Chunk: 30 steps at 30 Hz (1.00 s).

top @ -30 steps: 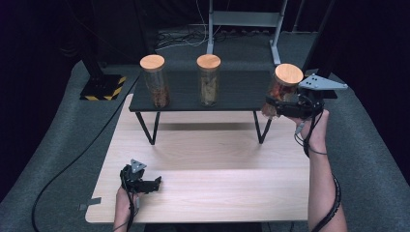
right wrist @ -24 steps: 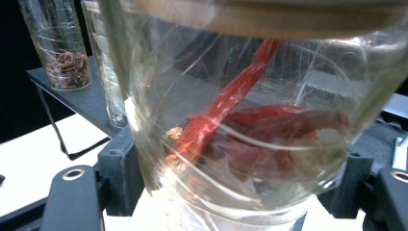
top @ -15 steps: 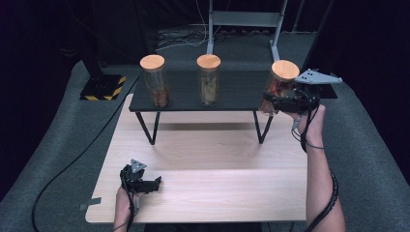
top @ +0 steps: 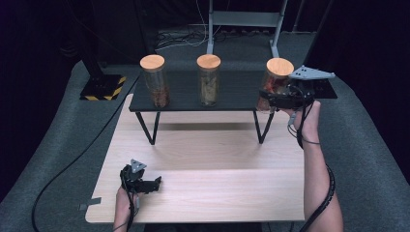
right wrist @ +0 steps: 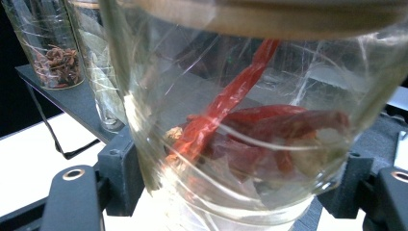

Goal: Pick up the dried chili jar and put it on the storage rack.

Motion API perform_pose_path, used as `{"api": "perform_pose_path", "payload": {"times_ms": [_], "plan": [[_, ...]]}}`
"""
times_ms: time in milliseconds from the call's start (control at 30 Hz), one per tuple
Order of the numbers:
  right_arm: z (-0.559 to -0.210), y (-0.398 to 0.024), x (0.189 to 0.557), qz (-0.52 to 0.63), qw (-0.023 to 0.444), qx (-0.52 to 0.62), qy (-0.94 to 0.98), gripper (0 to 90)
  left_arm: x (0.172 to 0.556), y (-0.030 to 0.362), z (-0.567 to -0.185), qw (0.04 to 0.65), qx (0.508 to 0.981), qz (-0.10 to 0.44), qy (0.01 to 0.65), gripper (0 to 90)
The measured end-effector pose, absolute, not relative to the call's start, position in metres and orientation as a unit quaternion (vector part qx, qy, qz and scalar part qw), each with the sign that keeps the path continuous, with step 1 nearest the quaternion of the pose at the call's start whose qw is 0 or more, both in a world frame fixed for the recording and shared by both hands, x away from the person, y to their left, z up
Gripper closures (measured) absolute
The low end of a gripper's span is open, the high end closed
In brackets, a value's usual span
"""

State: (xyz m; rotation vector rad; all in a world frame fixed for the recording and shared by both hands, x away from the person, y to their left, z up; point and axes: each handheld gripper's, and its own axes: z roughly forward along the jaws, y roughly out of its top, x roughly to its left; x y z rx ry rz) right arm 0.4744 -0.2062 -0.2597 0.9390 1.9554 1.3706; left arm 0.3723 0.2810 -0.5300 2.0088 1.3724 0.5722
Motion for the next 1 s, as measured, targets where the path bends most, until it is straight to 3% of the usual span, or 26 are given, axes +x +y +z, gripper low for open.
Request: {"api": "perform_pose_path", "payload": {"times_ms": [1000], "plan": [[-0.263, -0.193, 0.507, 0.49, 0.273, 0.372, 0.74, 24.4, 0.372, 0.281, -0.53, 0.316, 0.762, 0.217, 0.521, 0.0]]}}
